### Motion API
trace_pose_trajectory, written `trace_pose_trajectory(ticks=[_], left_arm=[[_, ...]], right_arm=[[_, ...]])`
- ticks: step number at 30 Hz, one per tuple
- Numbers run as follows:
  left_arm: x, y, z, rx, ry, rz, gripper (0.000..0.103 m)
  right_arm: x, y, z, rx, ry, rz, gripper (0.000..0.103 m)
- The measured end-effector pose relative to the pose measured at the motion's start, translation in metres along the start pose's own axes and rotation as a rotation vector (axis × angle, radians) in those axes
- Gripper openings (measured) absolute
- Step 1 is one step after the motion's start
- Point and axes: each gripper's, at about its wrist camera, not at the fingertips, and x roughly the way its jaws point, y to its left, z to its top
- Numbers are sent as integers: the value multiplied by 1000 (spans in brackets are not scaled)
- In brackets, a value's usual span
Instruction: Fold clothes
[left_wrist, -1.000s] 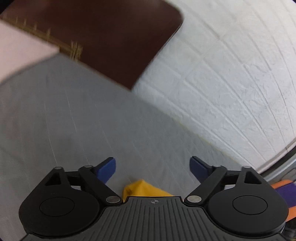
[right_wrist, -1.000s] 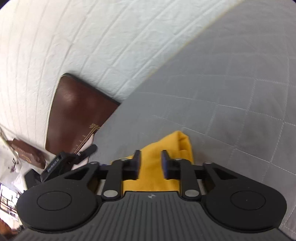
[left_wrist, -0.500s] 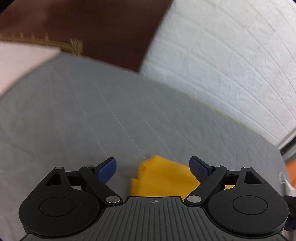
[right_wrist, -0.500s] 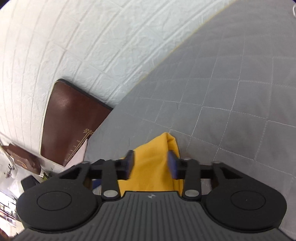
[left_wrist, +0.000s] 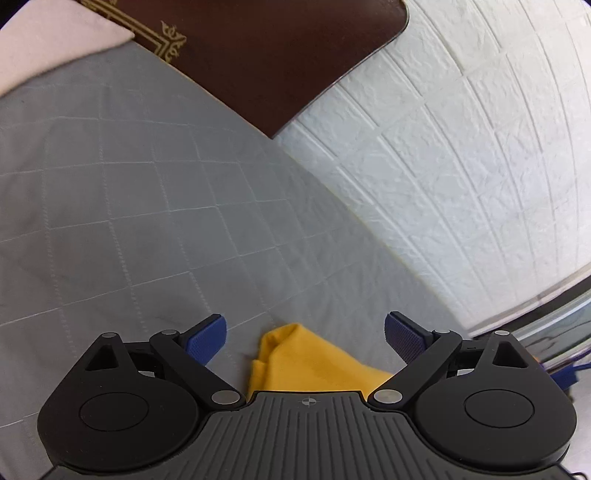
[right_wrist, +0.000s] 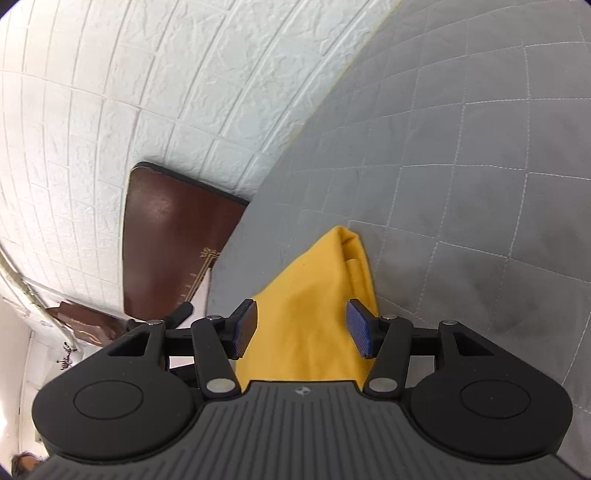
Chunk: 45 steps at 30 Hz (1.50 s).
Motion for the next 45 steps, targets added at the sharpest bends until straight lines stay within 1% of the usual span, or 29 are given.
trace_pose_trajectory(ticks=[4, 9, 11, 16, 18, 21, 24, 27, 28, 29, 30, 31, 32, 33, 34, 36, 38, 40, 42, 44, 45], left_arm=[[10, -1, 3, -20, 72, -87, 99], [28, -6, 2, 3, 179, -94, 101], [31, -9, 1, 31, 191, -85, 102], [35, -13, -1, 54, 232, -124, 103], [36, -15, -2, 65, 235, -113, 103], [36, -15, -2, 69, 210, -81, 103], [38, -14, -6, 43, 219, -129, 103], [38, -12, -7, -3, 205, -180, 103], [37, -11, -6, -24, 189, -204, 103], [33, -8, -4, -44, 147, -218, 103], [28, -5, -2, -57, 89, -215, 103], [22, -3, 0, -58, 23, -194, 103], [15, -2, 2, -43, -47, -149, 103], [11, -1, 5, -29, -92, -108, 103], [9, 1, 6, -28, -98, -87, 103], [9, 4, 6, -41, -66, -78, 103], [8, 2, 3, -33, -6, -106, 103], [8, -7, -3, -5, 53, -131, 103], [15, -16, -9, 37, 119, -110, 103], [27, -22, -14, 51, 193, -68, 103], [32, -24, -15, 53, 217, -56, 103]], right_arm=[[2, -6, 0, 31, 3, 7, 60], [6, -9, -1, 29, 7, -5, 59], [9, -10, -2, 29, 7, -5, 59], [8, -10, -2, 17, 11, -4, 60], [8, -11, -2, 17, 11, 0, 60], [8, -12, -2, 18, 9, 8, 60], [7, -12, -2, 24, 8, 16, 60], [7, -12, -1, 23, 8, 19, 60], [6, -12, -2, 21, 8, 19, 60], [6, -12, -2, 19, 7, 20, 60], [6, -12, -2, 18, 7, 22, 60], [5, -12, -3, 18, 6, 25, 60], [5, -13, -3, 20, 5, 27, 60], [5, -13, -3, 23, 4, 30, 60], [4, -14, -4, 25, 4, 32, 60], [4, -14, -4, 29, 6, 36, 60], [4, -14, -4, 29, 10, 39, 60], [4, -15, -4, 34, 12, 41, 60], [4, -14, -4, 34, 13, 42, 60], [3, -14, -4, 30, 11, 41, 60], [2, -14, -4, 31, 10, 41, 60]])
